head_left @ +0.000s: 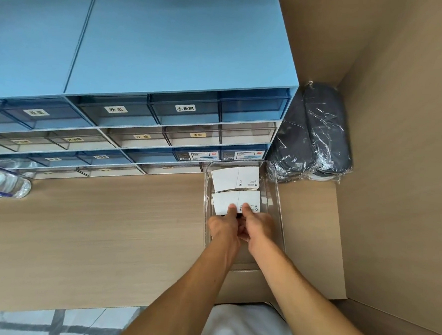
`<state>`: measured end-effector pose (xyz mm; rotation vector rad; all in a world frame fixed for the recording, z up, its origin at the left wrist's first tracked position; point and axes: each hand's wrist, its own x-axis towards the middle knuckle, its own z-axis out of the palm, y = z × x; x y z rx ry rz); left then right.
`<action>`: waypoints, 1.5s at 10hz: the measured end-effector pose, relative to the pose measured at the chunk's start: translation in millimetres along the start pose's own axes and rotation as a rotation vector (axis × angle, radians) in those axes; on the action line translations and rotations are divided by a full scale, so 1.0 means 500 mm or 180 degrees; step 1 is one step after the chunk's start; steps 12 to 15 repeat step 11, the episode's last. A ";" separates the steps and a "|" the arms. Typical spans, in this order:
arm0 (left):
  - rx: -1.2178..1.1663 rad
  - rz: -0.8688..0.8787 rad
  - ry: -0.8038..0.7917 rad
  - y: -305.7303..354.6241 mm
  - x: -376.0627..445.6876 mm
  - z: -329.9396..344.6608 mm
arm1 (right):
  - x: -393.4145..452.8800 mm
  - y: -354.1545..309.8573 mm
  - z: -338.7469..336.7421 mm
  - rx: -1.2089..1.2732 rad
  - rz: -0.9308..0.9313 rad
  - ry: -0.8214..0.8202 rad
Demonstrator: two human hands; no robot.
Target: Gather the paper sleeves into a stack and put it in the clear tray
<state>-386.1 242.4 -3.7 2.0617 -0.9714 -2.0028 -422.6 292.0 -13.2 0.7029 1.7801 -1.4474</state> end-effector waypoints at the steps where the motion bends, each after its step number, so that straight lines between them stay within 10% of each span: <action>1: 0.0396 0.0090 0.0039 0.000 -0.006 -0.010 | -0.003 0.006 0.005 -0.0095 -0.0143 0.0029; 9: -0.0378 -0.0094 -0.0553 0.010 -0.050 -0.031 | -0.072 -0.011 -0.036 -0.0387 -0.0330 -0.0378; 11: 0.0680 0.1852 -0.0342 0.073 -0.156 -0.099 | -0.153 -0.081 -0.060 -0.0777 -0.2016 -0.0507; 15: 0.0680 0.1852 -0.0342 0.073 -0.156 -0.099 | -0.153 -0.081 -0.060 -0.0777 -0.2016 -0.0507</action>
